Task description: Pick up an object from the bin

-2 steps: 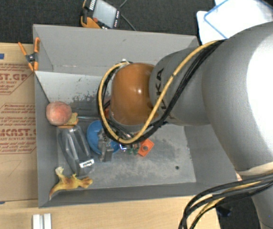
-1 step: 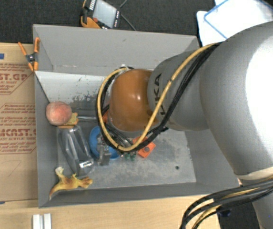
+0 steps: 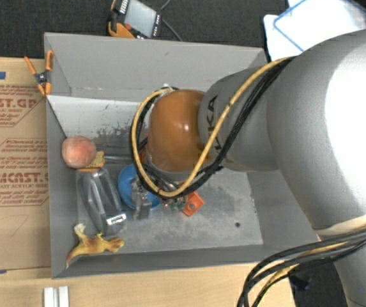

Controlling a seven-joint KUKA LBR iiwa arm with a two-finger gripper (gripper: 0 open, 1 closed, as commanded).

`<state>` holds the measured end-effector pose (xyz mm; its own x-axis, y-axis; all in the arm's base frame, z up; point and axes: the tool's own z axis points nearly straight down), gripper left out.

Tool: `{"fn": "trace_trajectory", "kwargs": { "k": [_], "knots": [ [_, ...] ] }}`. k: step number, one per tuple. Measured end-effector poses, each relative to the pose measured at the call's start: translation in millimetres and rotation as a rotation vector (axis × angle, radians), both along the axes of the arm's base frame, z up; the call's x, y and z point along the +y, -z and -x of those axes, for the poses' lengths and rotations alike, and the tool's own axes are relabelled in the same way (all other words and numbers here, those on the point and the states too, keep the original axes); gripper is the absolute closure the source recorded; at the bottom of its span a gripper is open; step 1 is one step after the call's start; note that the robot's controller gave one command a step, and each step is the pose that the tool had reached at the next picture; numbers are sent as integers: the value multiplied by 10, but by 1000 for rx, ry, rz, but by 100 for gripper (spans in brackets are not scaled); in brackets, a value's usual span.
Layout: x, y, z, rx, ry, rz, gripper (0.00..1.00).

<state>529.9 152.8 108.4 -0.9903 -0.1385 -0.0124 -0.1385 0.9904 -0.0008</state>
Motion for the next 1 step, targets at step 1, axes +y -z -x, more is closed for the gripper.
{"fn": "trace_trajectory", "kwargs": {
  "k": [1],
  "knots": [
    [-240,112,186,-3,46,-3,100]
  ]
}}
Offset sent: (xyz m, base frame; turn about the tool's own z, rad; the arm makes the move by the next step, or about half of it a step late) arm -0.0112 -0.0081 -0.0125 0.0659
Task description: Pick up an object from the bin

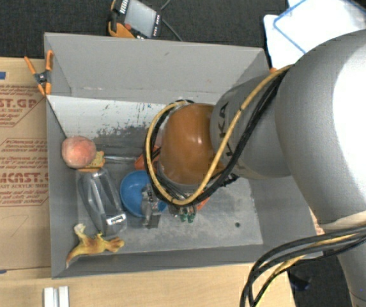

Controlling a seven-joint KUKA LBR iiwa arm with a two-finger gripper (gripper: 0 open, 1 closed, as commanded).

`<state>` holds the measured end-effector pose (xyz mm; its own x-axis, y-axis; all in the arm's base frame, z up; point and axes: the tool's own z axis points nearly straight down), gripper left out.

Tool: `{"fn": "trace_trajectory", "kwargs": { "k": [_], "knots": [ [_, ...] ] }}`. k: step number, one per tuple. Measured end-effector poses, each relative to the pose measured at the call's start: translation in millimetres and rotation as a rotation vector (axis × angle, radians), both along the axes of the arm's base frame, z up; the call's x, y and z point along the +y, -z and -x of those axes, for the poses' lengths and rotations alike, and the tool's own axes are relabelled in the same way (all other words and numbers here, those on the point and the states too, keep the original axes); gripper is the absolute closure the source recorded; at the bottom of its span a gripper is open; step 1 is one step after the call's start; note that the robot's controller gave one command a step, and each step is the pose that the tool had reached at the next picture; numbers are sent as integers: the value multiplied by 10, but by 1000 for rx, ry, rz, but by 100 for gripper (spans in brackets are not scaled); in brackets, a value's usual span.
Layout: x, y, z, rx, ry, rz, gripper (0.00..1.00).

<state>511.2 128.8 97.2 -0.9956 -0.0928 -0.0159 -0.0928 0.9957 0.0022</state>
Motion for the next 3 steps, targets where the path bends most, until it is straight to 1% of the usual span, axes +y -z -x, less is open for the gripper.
{"fn": "trace_trajectory", "kwargs": {
  "k": [1,2,3],
  "knots": [
    [167,15,-78,-3,19,-1,100],
    [117,59,-62,-2,-18,1,100],
    [118,59,-62,-2,-18,0,100]
  ]
}}
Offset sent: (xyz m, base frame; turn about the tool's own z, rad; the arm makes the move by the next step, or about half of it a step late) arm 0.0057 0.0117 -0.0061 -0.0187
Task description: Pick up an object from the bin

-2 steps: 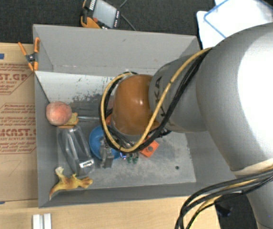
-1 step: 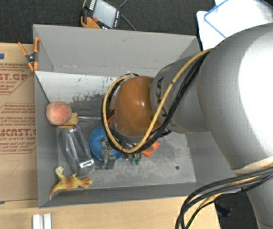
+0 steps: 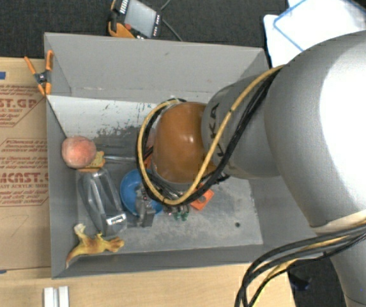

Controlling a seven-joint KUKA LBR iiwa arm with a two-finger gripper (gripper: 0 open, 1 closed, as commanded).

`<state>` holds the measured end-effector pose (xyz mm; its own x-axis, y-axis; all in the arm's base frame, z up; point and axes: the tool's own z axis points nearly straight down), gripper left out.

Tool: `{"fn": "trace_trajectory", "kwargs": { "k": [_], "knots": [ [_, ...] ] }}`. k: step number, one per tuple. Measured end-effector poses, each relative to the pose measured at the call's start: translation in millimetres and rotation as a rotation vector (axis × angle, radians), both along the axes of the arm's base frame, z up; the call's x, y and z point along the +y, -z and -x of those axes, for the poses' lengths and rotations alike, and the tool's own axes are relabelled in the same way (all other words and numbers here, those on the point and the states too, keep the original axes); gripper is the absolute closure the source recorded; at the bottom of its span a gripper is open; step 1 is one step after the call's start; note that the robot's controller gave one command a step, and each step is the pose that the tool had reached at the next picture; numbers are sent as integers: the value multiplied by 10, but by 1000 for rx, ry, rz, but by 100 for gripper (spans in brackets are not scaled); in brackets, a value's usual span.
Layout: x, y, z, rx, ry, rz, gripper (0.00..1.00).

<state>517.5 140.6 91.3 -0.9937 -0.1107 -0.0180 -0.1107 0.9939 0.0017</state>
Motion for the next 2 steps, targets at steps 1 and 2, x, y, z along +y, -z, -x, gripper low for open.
{"fn": "trace_trajectory", "kwargs": {
  "k": [1,2],
  "knots": [
    [0,0,0,0,0,0,100],
    [0,0,0,0,0,0,100]
  ]
}}
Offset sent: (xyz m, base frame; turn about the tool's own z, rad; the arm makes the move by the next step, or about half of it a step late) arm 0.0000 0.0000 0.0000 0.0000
